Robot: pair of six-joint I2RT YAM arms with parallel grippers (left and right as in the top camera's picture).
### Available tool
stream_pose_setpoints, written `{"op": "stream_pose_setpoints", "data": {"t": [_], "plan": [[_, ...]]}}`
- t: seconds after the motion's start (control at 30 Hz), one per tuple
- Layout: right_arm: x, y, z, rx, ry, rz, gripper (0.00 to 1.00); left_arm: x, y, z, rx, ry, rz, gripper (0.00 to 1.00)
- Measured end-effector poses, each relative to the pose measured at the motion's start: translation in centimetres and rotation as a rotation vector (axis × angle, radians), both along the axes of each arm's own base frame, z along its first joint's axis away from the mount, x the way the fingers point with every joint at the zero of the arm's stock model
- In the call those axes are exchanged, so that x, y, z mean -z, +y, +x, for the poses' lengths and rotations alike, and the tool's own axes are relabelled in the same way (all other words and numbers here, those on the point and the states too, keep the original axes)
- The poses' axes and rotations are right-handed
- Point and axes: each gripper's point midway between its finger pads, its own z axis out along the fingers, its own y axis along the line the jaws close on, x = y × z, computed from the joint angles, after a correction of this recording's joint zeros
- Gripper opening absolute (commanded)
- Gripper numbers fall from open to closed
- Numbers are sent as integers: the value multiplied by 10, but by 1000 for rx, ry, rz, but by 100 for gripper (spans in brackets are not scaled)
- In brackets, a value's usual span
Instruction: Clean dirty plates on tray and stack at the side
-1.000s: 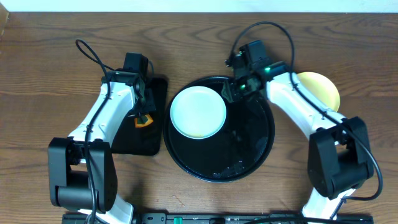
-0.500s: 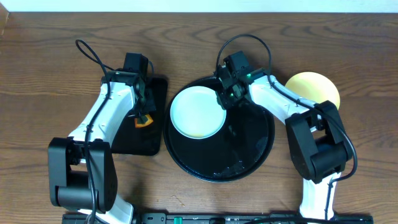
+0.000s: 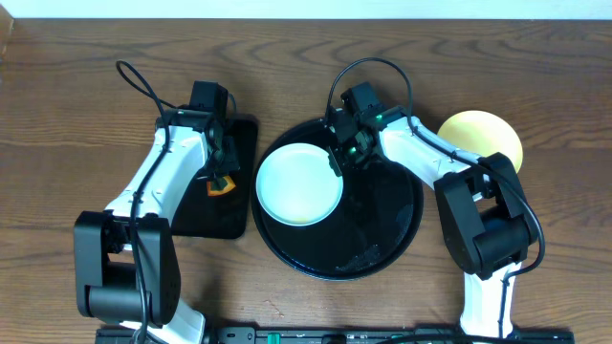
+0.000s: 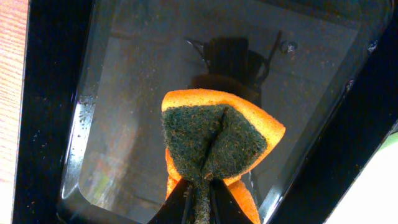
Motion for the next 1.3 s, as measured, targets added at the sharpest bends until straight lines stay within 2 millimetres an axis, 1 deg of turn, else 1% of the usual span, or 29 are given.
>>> {"op": "stream_pose_setpoints", "data": {"t": [0.13, 0.27, 0.47, 0.63, 0.67, 0.7, 0.73, 0.8, 0.9, 1.03, 1.1, 1.2, 1.23, 1.27, 1.3], "plan": [[-2, 4, -5, -10, 31, 39, 1, 0, 0, 0, 0, 0, 0, 9], [-9, 5, -6, -4, 71, 120, 1, 0, 0, 0, 0, 0, 0, 9], [-18, -3, 1, 25, 101, 202, 1, 0, 0, 0, 0, 0, 0, 9], [-23, -4, -2, 28, 121, 221, 1, 0, 0, 0, 0, 0, 0, 9], [-23, -5, -4, 28, 128, 221, 2, 0, 0, 0, 0, 0, 0, 9], [-23, -5, -5, 29, 136, 219, 5, 0, 0, 0, 0, 0, 0, 9], [-22, -6, -9, 32, 154, 211, 12, 0, 0, 0, 0, 0, 0, 9], [-21, -7, -18, 45, 200, 197, 19, 0, 0, 0, 0, 0, 0, 9], [-23, -9, -32, 61, 247, 152, 20, 0, 0, 0, 0, 0, 0, 9], [-16, -14, -51, 88, 308, 49, 20, 0, 0, 0, 0, 0, 0, 9], [-13, -13, -60, 95, 327, 0, 21, 0, 0, 0, 0, 0, 0, 9], [-8, -12, -71, 112, 337, -77, 24, 0, 0, 0, 0, 0, 0, 9], [-5, -13, -74, 124, 334, -117, 21, 0, 0, 0, 0, 0, 0, 9], [-3, -12, -76, 129, 326, -140, 13, 0, 0, 0, 0, 0, 0, 9], [-1, -12, -78, 134, 317, -167, 8, 0, 0, 0, 0, 0, 0, 9]]}}
